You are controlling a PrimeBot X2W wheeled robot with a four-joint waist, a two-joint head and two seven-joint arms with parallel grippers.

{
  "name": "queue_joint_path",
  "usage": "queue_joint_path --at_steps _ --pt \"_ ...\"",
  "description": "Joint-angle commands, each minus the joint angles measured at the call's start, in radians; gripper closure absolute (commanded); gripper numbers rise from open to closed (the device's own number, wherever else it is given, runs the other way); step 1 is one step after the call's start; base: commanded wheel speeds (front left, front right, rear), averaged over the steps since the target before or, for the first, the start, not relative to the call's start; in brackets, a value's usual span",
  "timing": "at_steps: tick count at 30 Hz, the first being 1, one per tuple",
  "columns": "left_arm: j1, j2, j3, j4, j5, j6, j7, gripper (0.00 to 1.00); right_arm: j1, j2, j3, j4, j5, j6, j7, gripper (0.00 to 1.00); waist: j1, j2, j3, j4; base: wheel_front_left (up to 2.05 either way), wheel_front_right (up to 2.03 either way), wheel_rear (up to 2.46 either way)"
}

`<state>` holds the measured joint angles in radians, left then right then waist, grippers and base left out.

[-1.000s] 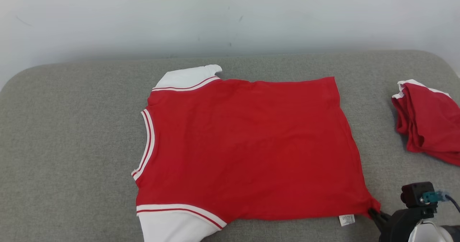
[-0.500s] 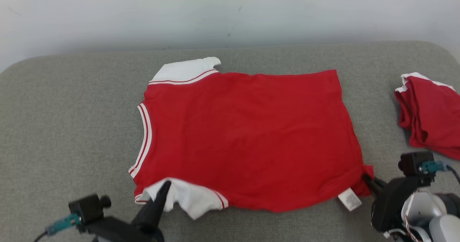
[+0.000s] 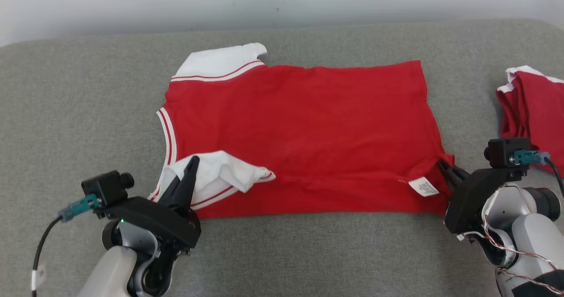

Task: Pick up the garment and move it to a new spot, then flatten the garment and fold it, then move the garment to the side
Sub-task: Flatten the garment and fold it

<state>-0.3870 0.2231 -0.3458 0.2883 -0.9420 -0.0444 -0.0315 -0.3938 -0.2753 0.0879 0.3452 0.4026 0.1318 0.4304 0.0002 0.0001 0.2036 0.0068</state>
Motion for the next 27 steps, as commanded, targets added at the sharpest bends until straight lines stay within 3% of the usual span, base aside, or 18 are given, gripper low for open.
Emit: queue_joint_path --at_steps 1,26,27 --pt "-0.029 -0.004 0.000 0.021 0.008 -0.008 -0.012 1.00 -0.020 0.006 0.006 0.015 -0.011 -0.003 -0.016 1.00 -0.0002 -0.0001 0.024 -0.003 0.00 0.00 0.00" --pt "-0.252 -0.007 -0.022 0.201 0.050 -0.045 -0.039 1.00 -0.116 0.044 -0.034 0.115 -0.082 -0.003 -0.174 1.00 -0.0002 -0.0001 0.112 -0.019 0.00 0.00 0.00" --pt "-0.255 -0.010 -0.025 0.212 0.051 -0.044 -0.035 1.00 -0.117 0.049 -0.036 0.121 -0.085 -0.003 -0.176 0.84 -0.0002 -0.0001 0.113 -0.019 0.00 0.00 0.00"
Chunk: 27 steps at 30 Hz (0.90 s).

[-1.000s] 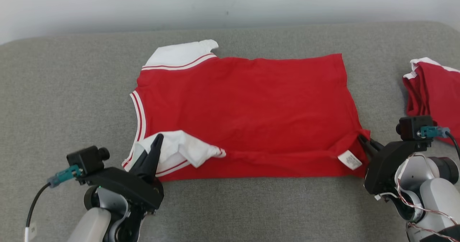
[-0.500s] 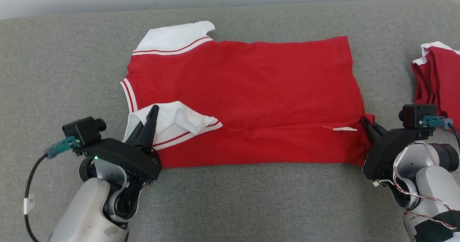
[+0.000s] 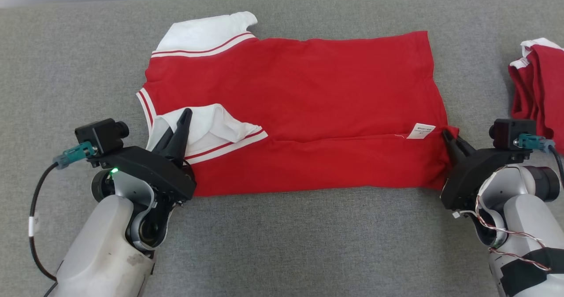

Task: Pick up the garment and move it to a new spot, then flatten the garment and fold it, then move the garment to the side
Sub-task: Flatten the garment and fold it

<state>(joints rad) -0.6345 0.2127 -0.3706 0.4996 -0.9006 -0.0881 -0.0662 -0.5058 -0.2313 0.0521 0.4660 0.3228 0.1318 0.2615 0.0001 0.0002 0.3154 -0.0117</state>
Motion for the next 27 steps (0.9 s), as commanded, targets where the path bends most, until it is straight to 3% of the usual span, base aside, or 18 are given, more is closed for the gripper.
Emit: queue_joint_path --at_steps 1,2,14,27 --pt "-0.012 -0.002 -0.002 0.012 0.011 0.004 -0.002 0.93 -0.006 0.009 0.000 0.005 -0.009 -0.003 -0.008 0.24 -0.0001 -0.0002 0.001 -0.001 0.00 0.00 0.00" --pt "-0.017 -0.003 -0.003 0.025 0.016 0.008 -0.006 0.00 -0.010 0.012 -0.001 0.009 -0.011 -0.003 -0.014 0.00 -0.0001 -0.0002 0.001 -0.001 0.00 0.00 0.00" --pt "0.042 0.020 -0.038 0.110 0.113 0.018 -0.154 0.00 0.054 0.009 -0.023 -0.002 0.009 -0.003 -0.054 0.00 -0.0001 -0.0002 -0.095 0.001 0.00 0.00 0.00" --pt "0.228 0.085 -0.081 0.067 0.265 0.190 -0.190 0.00 0.229 0.053 -0.124 -0.153 -0.058 -0.003 -0.010 0.00 -0.0001 -0.0002 -0.115 0.006 0.00 0.00 0.00"
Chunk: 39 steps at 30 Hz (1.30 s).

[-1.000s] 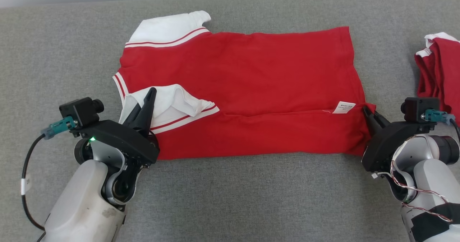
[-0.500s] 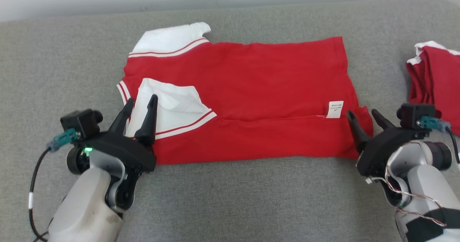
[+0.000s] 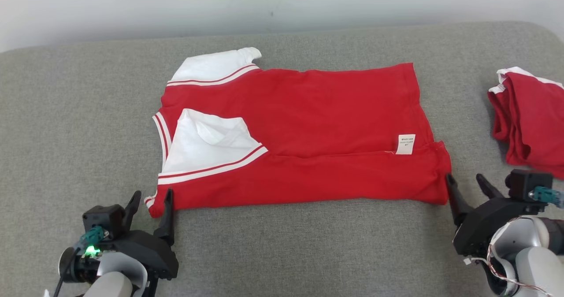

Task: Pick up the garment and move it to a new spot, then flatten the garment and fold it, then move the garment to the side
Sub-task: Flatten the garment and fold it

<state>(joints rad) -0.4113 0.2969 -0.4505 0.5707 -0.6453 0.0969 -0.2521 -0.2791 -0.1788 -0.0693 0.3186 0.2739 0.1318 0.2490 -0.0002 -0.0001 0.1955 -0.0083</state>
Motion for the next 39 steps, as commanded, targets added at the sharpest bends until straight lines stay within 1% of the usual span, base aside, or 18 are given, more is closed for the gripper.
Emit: queue_joint_path --at_steps 1,2,5,11,16,19,20,21,22,23,24,25,32,36,39 --pt "0.006 0.003 -0.003 -0.005 0.019 0.019 -0.004 0.00 0.006 0.007 -0.001 -0.007 -0.012 -0.003 0.012 0.00 0.0002 0.0001 0.008 0.004 0.00 0.00 0.00" --pt "0.006 0.003 -0.003 -0.005 0.019 0.019 -0.004 0.00 0.006 0.007 -0.001 -0.007 -0.012 -0.003 0.012 0.00 0.0002 0.0001 0.008 0.004 0.00 0.00 0.00" --pt "-0.003 0.004 -0.009 -0.008 0.029 0.046 0.004 0.00 -0.008 0.024 -0.001 -0.002 -0.013 -0.003 0.028 0.00 0.0002 0.0001 0.022 0.007 0.00 0.00 0.00" --pt "-0.035 -0.003 -0.031 0.008 0.052 0.072 0.032 0.00 -0.047 0.034 -0.017 0.067 -0.046 -0.003 0.085 0.00 0.0002 0.0001 0.048 0.019 0.00 0.00 0.00" --pt "-0.064 -0.013 -0.046 0.039 0.061 0.080 0.055 0.00 -0.066 0.051 -0.026 0.119 -0.049 -0.003 0.118 0.00 0.0002 0.0001 0.070 0.031 0.00 0.00 0.00" --pt "-0.077 -0.017 -0.057 0.058 0.060 0.070 0.069 0.00 -0.073 0.056 -0.012 0.140 -0.041 -0.003 0.140 0.00 0.0002 0.0001 0.082 0.035 0.00 0.00 0.00" --pt "-0.077 -0.021 -0.059 0.066 0.054 0.066 0.077 0.05 -0.075 0.058 -0.006 0.145 -0.037 -0.002 0.145 0.00 0.0002 0.0001 0.085 0.036 0.00 0.00 0.00" --pt "-0.079 -0.023 -0.061 0.074 0.050 0.063 0.085 0.54 -0.077 0.058 0.003 0.149 -0.034 0.000 0.150 0.00 0.0002 0.0001 0.088 0.037 0.00 0.00 0.00" --pt "-0.079 -0.026 -0.063 0.080 0.046 0.058 0.090 0.69 -0.079 0.060 0.012 0.153 -0.026 0.000 0.159 0.00 0.0002 0.0001 0.090 0.037 0.00 0.00 0.00" --pt "-0.076 -0.030 -0.065 0.087 0.041 0.052 0.093 1.00 -0.079 0.061 0.018 0.154 -0.022 0.001 0.158 0.04 0.0002 0.0001 0.091 0.038 0.00 0.00 0.00" --pt "-0.074 -0.032 -0.068 0.092 0.038 0.048 0.096 1.00 -0.080 0.061 0.026 0.156 -0.013 0.001 0.161 0.94 0.0002 0.0001 0.092 0.038 0.00 0.00 0.00" --pt "-0.072 -0.034 -0.070 0.097 0.033 0.045 0.100 1.00 -0.080 0.061 0.034 0.161 -0.006 0.002 0.170 1.00 0.0002 0.0001 0.091 0.039 0.00 0.00 0.00" --pt "-0.030 -0.032 -0.061 0.098 0.006 0.033 0.079 1.00 -0.060 0.035 0.031 0.127 0.017 0.000 0.148 1.00 0.0002 0.0001 0.052 0.040 0.00 0.00 0.00" --pt "0.003 -0.022 -0.050 0.061 -0.009 0.034 0.065 1.00 -0.040 0.029 0.013 0.069 0.039 0.000 0.132 1.00 0.0002 0.0001 0.014 0.038 0.00 0.00 0.00" --pt "0.043 -0.015 -0.055 0.020 -0.009 0.043 0.069 1.00 0.004 0.033 -0.004 0.019 0.054 0.000 0.146 1.00 0.0002 0.0001 -0.015 0.038 0.00 0.00 0.00"
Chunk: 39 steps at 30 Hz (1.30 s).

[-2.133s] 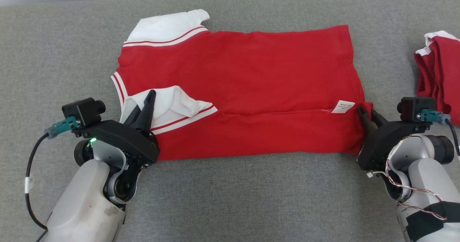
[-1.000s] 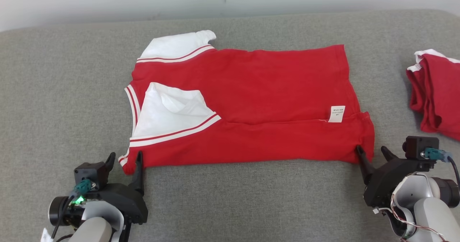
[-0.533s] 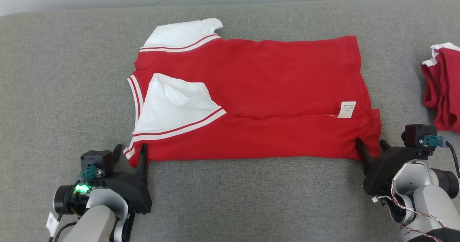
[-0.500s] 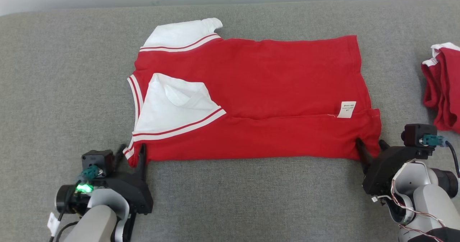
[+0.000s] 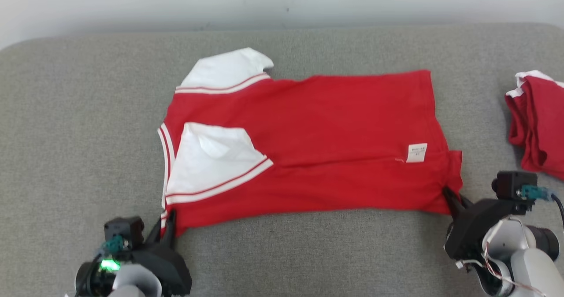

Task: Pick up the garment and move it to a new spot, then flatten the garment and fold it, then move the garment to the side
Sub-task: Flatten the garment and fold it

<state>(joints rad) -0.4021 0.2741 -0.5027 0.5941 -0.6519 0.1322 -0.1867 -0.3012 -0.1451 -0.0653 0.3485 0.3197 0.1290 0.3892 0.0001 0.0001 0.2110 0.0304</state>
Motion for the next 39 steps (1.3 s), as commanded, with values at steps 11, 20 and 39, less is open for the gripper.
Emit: queue_joint_path --at_steps 11,20,39 --pt "0.190 0.047 -0.026 -0.177 -0.011 0.057 0.055 1.00 0.220 0.040 -0.087 -0.162 -0.006 0.002 0.085 1.00 -0.0001 -0.0001 -0.091 0.000 0.00 0.00 0.00" --pt "0.300 0.070 -0.035 -0.277 -0.029 0.104 0.092 1.00 0.269 0.068 -0.105 -0.150 -0.054 0.002 0.087 1.00 -0.0001 -0.0001 -0.099 -0.007 0.00 0.00 0.00" --pt "0.166 0.142 0.018 -0.393 0.010 0.114 0.057 0.00 0.165 0.045 -0.126 -0.283 -0.104 0.002 0.156 0.00 -0.0001 -0.0001 -0.070 -0.005 0.00 0.00 0.00"
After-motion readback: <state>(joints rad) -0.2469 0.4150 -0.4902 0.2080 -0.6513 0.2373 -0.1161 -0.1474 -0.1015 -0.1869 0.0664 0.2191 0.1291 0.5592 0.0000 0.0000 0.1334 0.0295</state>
